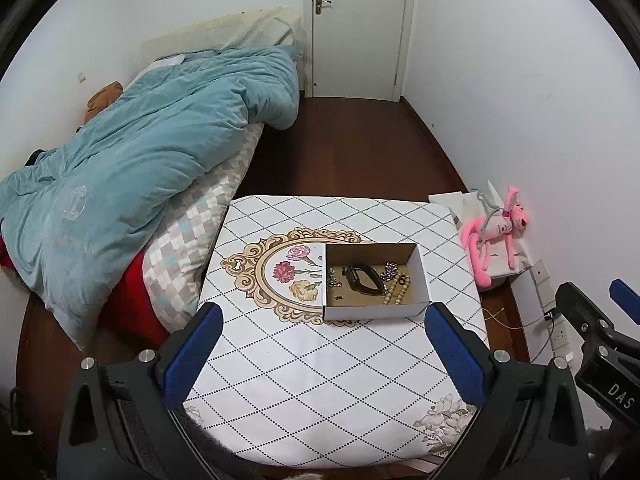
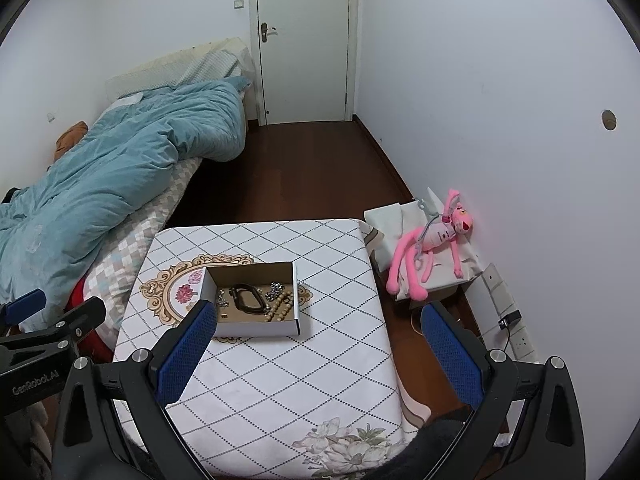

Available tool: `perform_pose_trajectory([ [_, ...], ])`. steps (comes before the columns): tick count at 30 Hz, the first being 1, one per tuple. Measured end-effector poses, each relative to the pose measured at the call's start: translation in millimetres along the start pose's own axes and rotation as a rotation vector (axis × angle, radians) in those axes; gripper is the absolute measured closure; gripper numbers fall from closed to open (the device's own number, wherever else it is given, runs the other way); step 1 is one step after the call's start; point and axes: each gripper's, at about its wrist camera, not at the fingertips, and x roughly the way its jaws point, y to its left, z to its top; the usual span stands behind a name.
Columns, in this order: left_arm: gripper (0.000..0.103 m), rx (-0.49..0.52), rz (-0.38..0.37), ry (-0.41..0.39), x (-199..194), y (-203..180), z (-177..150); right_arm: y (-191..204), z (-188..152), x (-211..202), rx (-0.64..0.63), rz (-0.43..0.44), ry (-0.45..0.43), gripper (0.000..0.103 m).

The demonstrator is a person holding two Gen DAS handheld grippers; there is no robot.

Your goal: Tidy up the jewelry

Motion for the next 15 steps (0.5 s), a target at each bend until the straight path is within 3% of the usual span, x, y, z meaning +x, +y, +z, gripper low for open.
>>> perform_pose_trajectory([
  [15, 0.000, -0.002, 0.024, 0.094, 45, -3, 15, 14, 17, 61, -0.029, -0.004, 0.080, 0.000],
])
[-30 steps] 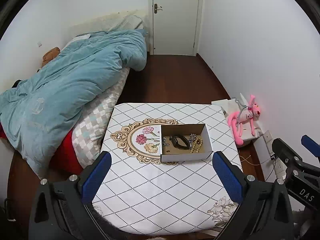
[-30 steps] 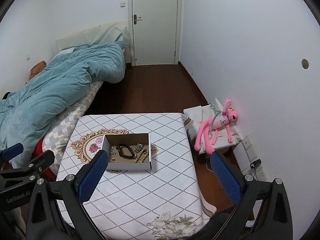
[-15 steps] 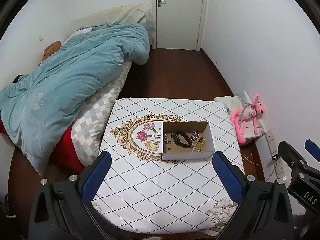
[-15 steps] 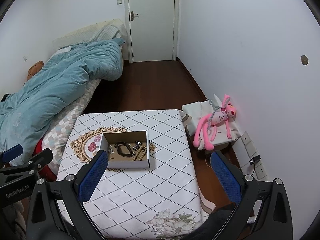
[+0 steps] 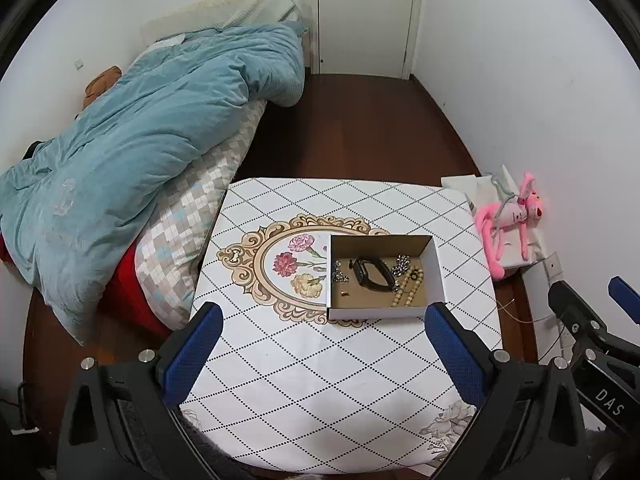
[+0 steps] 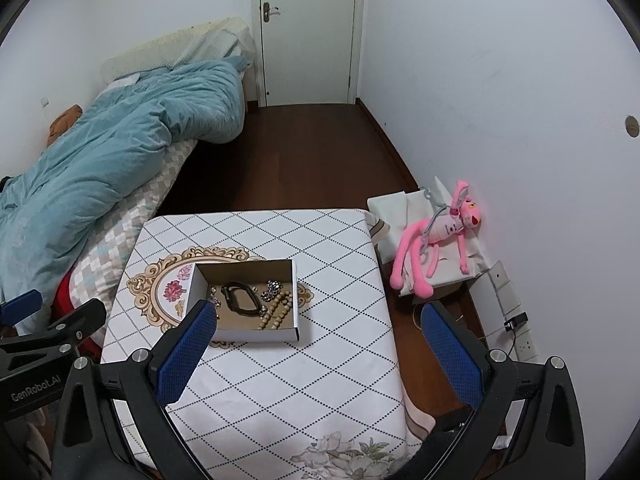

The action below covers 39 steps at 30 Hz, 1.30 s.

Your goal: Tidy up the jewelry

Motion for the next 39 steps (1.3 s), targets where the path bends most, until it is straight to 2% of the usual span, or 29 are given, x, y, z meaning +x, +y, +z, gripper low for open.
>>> perform_pose_trajectory([
  [13, 0.000, 0.005, -0.004, 0.047, 15, 0, 1, 0, -1, 20, -0.012, -0.006, 0.046, 0.000],
  [39, 0.000, 0.013, 0.010, 0.047, 14, 4, -5, 1, -6, 20, -0.021, 0.002, 0.063, 0.000],
])
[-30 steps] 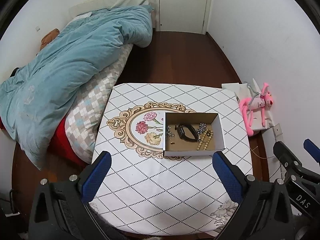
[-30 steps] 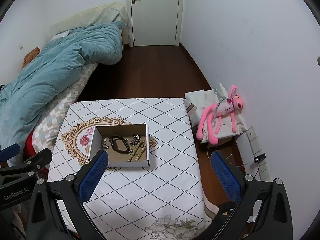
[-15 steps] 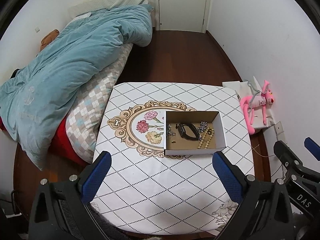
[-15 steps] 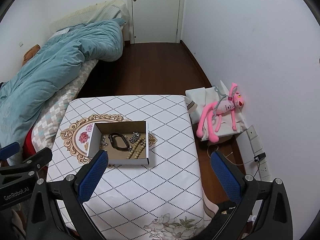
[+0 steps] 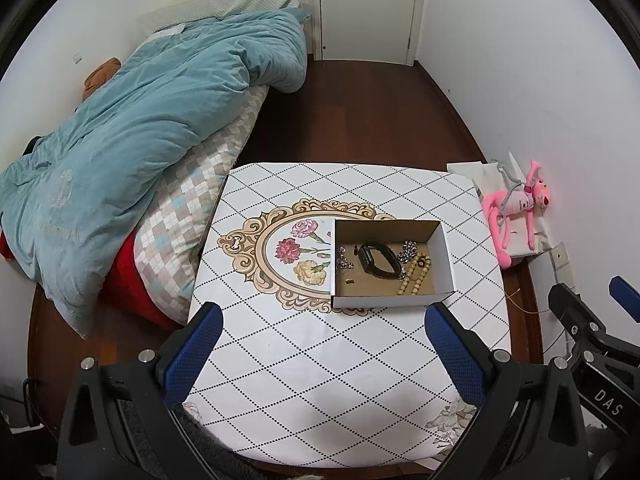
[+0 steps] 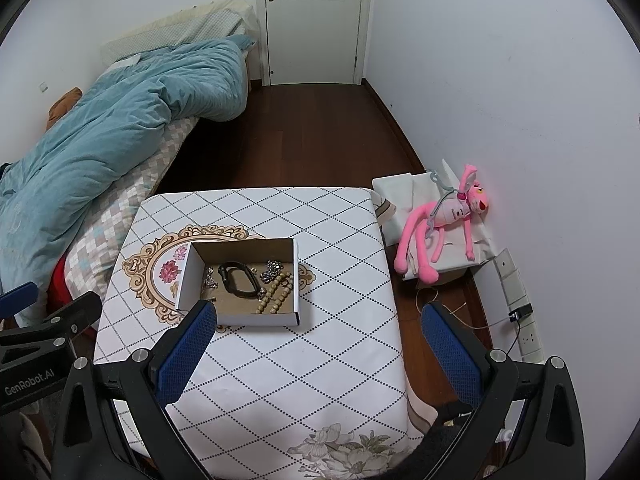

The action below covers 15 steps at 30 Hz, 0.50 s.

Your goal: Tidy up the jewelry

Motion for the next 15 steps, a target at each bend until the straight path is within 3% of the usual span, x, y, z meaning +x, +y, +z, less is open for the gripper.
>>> perform_pose_trajectory([
  [15, 0.000, 0.001, 0.000, -0.002, 0.0, 1.0, -1.7, -0.3, -1.9, 0.8, -0.008, -0.001, 0.010, 0.000],
])
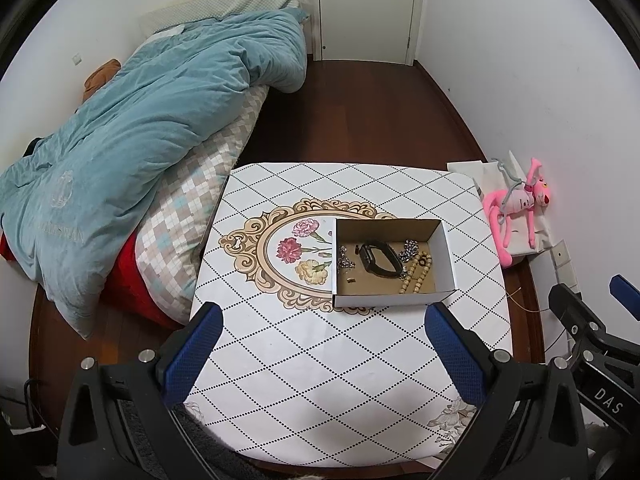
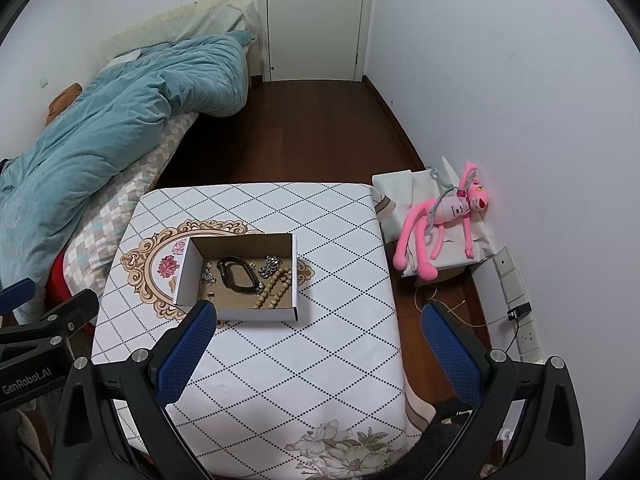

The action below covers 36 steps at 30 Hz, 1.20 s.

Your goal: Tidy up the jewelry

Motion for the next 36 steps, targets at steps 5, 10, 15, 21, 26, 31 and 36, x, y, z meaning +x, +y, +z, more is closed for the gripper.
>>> perform_pose_trajectory([
  [5, 0.000, -0.001, 0.000, 0.001, -0.1, -0.1, 0.3, 1.0, 2.2, -1.0, -0.010, 0.003, 0.002, 0.000],
  [10, 0.000, -0.003, 0.002, -0.001, -1.2, 1.7, -0.9, 2.2, 3.3, -1.5, -0.017, 0.005, 0.004, 0.000],
  [15, 0.000, 0.001, 0.001, 0.000, -0.9, 1.3, -0.3, 3.1, 3.5, -1.7, -0.020, 0.004, 0.004, 0.000],
  [21, 0.000, 0.000, 0.001, 0.001, -1.2, 2.0, -1.0, 3.7, 3.3, -1.8, -0.020, 0.005, 0.006, 0.000],
  [26, 0.000, 0.000, 0.001, -0.001, -1.6, 2.6, -1.5, 4.4, 2.6, -2.2, -0.022, 0.003, 0.005, 0.000],
  [31, 0.000, 0.001, 0.001, 0.002, -1.5, 2.6, -1.8, 4.3, 3.0, -2.1, -0.023, 0.003, 0.005, 0.000],
  [36, 0.000, 0.002, 0.001, 0.002, -1.3, 2.8, -1.5, 5.1, 1.4, -2.4, -0.026, 0.007, 0.008, 0.000],
])
